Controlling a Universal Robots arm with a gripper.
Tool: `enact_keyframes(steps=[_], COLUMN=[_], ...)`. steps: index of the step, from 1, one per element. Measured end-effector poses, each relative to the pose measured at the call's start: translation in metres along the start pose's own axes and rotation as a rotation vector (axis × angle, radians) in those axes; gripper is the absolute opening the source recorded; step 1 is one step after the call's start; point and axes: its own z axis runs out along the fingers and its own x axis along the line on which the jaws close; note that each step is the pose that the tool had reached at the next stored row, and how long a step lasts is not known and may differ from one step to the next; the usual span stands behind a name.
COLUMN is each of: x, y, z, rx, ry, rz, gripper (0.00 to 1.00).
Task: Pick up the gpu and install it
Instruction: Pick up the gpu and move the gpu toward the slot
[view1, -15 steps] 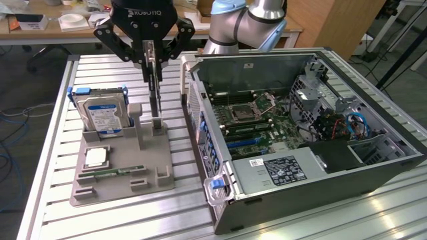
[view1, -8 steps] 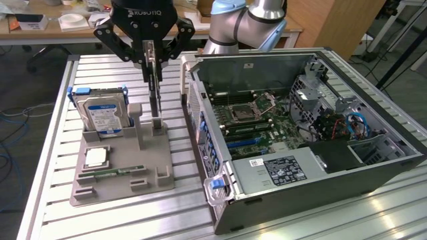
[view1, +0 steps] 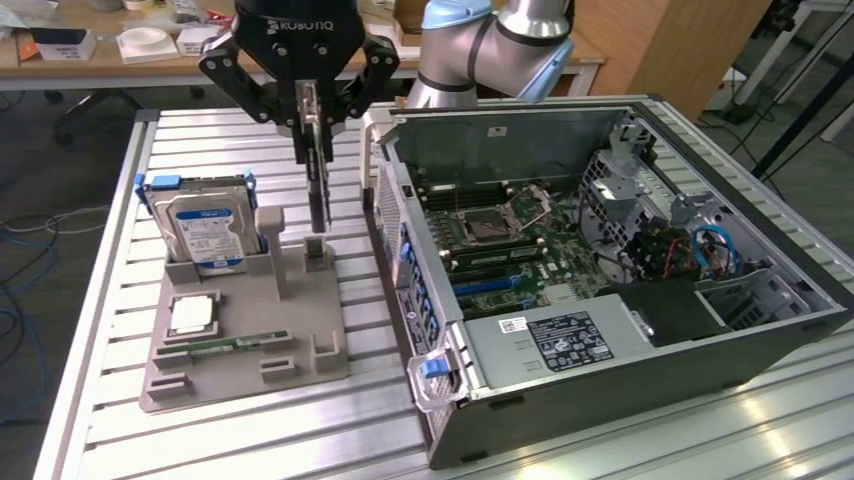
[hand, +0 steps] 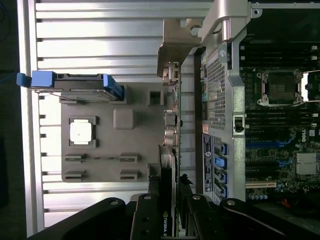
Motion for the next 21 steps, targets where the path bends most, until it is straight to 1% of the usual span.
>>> enact_keyframes(steps=[21], x=[-0.027], y=[0.0014], z=[0.0007], rx=[0.0000], ry=[0.0004], rz=[0.000], gripper=[0.26])
